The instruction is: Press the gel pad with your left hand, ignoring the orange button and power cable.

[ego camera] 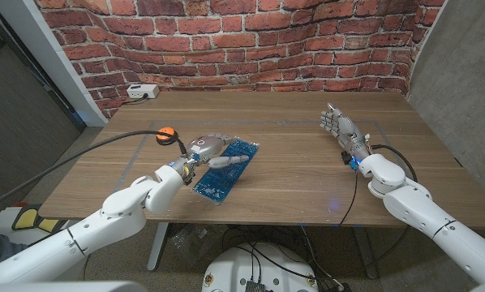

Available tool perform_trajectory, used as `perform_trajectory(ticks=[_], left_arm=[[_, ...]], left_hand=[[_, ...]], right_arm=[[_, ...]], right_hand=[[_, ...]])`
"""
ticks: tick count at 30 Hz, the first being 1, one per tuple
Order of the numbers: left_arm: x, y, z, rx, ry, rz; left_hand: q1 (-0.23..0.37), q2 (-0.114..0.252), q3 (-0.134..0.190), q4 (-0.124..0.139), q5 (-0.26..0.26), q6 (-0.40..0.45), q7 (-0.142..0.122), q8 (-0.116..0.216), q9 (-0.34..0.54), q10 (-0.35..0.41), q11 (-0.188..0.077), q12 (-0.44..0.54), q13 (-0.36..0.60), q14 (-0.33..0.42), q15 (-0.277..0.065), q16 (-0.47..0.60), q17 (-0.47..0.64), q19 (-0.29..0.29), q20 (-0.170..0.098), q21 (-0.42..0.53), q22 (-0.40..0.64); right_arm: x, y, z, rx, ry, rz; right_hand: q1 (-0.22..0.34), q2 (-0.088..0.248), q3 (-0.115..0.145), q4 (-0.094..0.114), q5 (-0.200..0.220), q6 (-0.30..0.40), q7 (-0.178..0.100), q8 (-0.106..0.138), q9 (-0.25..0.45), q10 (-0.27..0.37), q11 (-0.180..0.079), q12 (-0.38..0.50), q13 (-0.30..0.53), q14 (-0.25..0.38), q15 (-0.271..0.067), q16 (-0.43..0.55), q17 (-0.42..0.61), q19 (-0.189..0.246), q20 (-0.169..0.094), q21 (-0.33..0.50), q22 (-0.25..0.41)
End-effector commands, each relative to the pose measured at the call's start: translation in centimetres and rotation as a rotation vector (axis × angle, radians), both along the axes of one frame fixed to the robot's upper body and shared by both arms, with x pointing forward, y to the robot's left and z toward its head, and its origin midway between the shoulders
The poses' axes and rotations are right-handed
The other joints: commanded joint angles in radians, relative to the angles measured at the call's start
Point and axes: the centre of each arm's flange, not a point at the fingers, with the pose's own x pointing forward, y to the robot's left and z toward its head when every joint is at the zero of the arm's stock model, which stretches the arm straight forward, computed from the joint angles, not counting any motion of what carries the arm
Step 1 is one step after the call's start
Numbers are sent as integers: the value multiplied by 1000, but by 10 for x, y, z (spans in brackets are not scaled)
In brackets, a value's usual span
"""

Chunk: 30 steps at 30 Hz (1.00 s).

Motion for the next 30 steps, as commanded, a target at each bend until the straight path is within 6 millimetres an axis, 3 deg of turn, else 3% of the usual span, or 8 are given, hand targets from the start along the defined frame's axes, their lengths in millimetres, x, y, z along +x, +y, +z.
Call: perform_trajectory(ticks=[1, 30], left_arm=[[11, -7, -8, 10, 94, 9], [34, -2, -16, 13, 174, 44]], left_hand=[[0, -4, -2, 4, 1, -1, 1, -6, 4, 5, -1, -5, 5, 2, -9, -2, 4, 3, 6, -2, 3], [-9, -6, -13, 12, -1, -4, 2, -15, 4, 6, -1, -11, 5, 2, -10, -6, 3, 7, 13, -7, 3]], right_arm=[[0, -3, -2, 1, 15, -4], [6, -1, 2, -9, 23, -2]], right_hand=[[-4, 0, -4, -3, 6, 9, -2, 4, 2, 9, 0, 4, 5, 6, 7, 4, 3, 4, 5, 8, 6], [0, 7, -2, -5, 6, 12, -3, 3, 2, 15, -1, 5, 5, 11, 6, 4, 3, 8, 4, 9, 6]])
